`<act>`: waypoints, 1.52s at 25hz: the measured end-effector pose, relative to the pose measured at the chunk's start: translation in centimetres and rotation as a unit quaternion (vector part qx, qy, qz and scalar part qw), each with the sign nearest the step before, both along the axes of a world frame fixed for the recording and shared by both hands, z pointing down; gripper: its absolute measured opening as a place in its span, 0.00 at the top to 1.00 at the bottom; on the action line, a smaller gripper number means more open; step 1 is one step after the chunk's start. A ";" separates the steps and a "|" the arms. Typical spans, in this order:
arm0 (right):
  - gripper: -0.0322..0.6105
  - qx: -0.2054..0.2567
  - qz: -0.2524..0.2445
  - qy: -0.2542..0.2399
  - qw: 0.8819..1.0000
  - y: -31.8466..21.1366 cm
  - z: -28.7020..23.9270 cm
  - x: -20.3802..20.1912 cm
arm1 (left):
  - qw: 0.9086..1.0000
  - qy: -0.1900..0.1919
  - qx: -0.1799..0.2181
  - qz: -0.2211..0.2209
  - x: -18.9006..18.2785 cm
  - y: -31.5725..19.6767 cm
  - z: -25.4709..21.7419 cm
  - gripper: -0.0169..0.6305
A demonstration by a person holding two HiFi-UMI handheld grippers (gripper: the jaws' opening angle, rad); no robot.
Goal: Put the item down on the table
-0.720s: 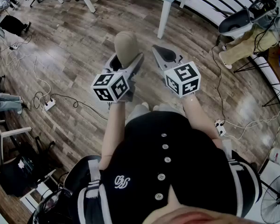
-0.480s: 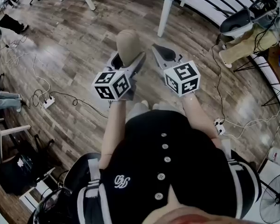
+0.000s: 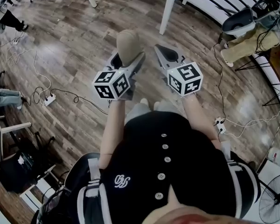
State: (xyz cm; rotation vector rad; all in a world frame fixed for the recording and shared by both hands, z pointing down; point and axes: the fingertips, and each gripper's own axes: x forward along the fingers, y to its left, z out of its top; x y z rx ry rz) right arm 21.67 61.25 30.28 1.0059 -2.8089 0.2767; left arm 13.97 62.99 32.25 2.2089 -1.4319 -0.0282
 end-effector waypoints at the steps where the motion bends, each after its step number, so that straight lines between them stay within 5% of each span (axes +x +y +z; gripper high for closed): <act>1: 0.94 -0.003 0.004 0.000 1.000 -0.1 0.2 0.0 | 1.000 -0.002 -0.003 0.003 -0.2 0.0 0.1 0.36; 20: 0.94 -0.031 0.020 0.014 0.999 -4.0 3.6 -4.4 | 1.000 0.011 -0.010 0.005 -6.7 -3.9 2.5 0.36; 38: 0.94 -0.040 -0.042 0.010 0.998 -23.0 4.1 -10.3 | 0.998 0.015 -0.004 -0.053 -12.2 -21.1 2.3 0.36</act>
